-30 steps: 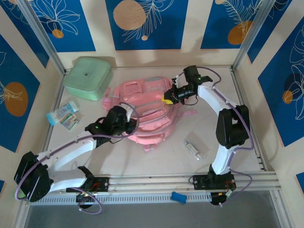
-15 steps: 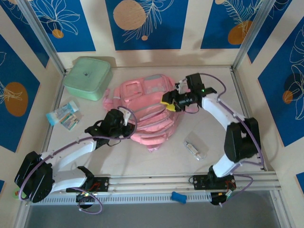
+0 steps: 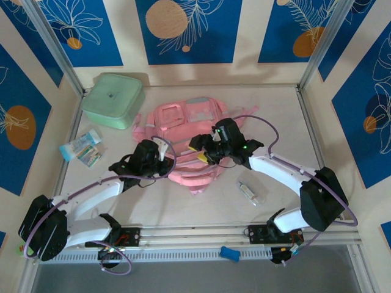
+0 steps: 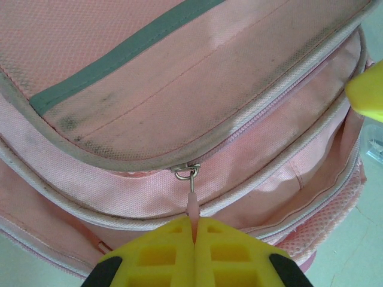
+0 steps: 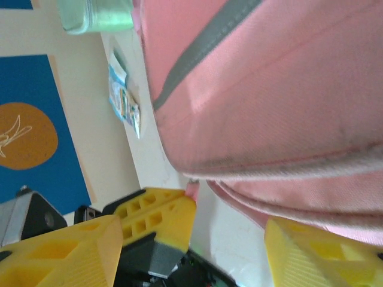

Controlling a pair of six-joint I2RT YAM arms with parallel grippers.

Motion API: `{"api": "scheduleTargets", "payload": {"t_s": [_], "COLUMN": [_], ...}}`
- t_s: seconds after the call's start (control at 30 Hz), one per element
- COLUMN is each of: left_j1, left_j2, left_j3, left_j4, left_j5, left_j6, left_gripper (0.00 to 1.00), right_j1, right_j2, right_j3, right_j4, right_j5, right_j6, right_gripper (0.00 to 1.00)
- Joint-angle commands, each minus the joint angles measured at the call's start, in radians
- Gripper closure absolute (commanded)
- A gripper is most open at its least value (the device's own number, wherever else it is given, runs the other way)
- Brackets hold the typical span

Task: Pack the student bag
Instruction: Unzip the student bag at the center of the table.

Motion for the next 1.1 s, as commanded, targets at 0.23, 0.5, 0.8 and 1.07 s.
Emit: {"api": "scheduleTargets", "payload": {"t_s": [0.23,0.5,0.8,1.07], "left_j1": [0.0,-0.001,0.002,0.009], "left_j2": [-0.076,-0.083,-0.127,0.023], "left_j3": [-0.013,-0.018,-0.074,0.005], "left_j4": [-0.01,-0.024,-0.059,-0.012], "left_j5": [-0.011,-0.023,-0.103,-0.226], "left_j6": [0.018,0.027,0.023,0.084], "left_gripper": [1.0,1.0,1.0,1.0], "right_j1": [0.046,0.051,-0.126,-0.271], "right_j2": [0.103,0.096,0.041,0.038], "right_j3": [0.08,0.11,0.119,0.138], "right_j4": [0.036,-0.013,-0.1,-0.188], "right_j5": [0.225,0.29,-0.006,-0.24], "right_j6": [0.076,-0.024,-0.244,-0.377], "right_gripper": [0.42,0.86,1.0,1.0]}}
